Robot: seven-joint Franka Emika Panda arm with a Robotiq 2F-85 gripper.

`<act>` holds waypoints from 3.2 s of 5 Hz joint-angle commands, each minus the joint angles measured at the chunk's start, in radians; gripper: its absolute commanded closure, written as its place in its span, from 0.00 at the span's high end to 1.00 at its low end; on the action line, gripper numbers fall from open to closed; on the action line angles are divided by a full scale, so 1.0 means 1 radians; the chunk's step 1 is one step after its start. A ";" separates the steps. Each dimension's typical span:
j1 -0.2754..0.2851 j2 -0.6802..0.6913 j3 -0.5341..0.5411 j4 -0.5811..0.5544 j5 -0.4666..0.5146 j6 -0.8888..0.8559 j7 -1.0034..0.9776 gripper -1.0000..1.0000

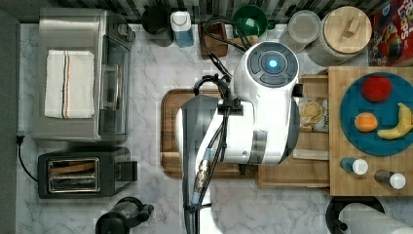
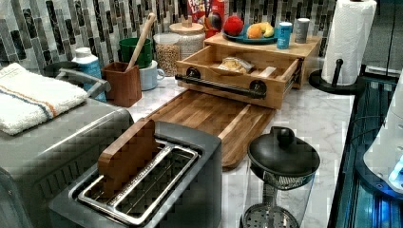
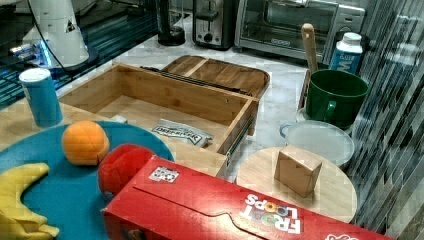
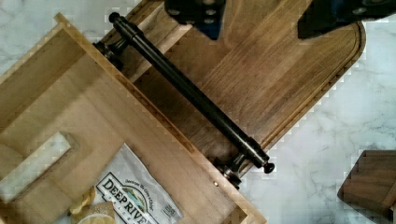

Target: Close the drawer.

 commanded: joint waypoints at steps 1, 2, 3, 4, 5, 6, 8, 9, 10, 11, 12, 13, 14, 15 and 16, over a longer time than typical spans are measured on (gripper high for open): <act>-0.003 0.001 0.003 0.000 0.002 0.001 -0.013 0.00; -0.001 -0.029 0.002 -0.061 0.020 0.052 -0.087 1.00; 0.018 -0.090 0.026 -0.162 0.010 0.132 -0.215 1.00; 0.020 -0.086 0.056 -0.168 0.018 0.128 -0.385 1.00; 0.042 -0.093 0.073 -0.197 -0.023 0.162 -0.522 1.00; 0.066 -0.094 0.105 -0.208 -0.108 0.168 -0.524 0.60; 0.056 -0.087 0.168 -0.273 -0.175 0.256 -0.536 0.00; 0.042 -0.046 0.160 -0.319 -0.195 0.334 -0.579 0.00; 0.040 -0.014 0.148 -0.366 -0.255 0.419 -0.572 0.00; 0.029 0.049 0.140 -0.334 -0.218 0.398 -0.599 0.00; 0.001 0.083 0.137 -0.328 -0.124 0.386 -0.703 0.00; 0.002 0.082 0.133 -0.390 -0.143 0.467 -0.710 0.00; -0.006 0.096 0.138 -0.425 -0.155 0.540 -0.703 0.00; -0.027 0.111 0.151 -0.446 -0.174 0.603 -0.709 0.00; -0.060 0.125 0.157 -0.434 -0.177 0.602 -0.756 0.00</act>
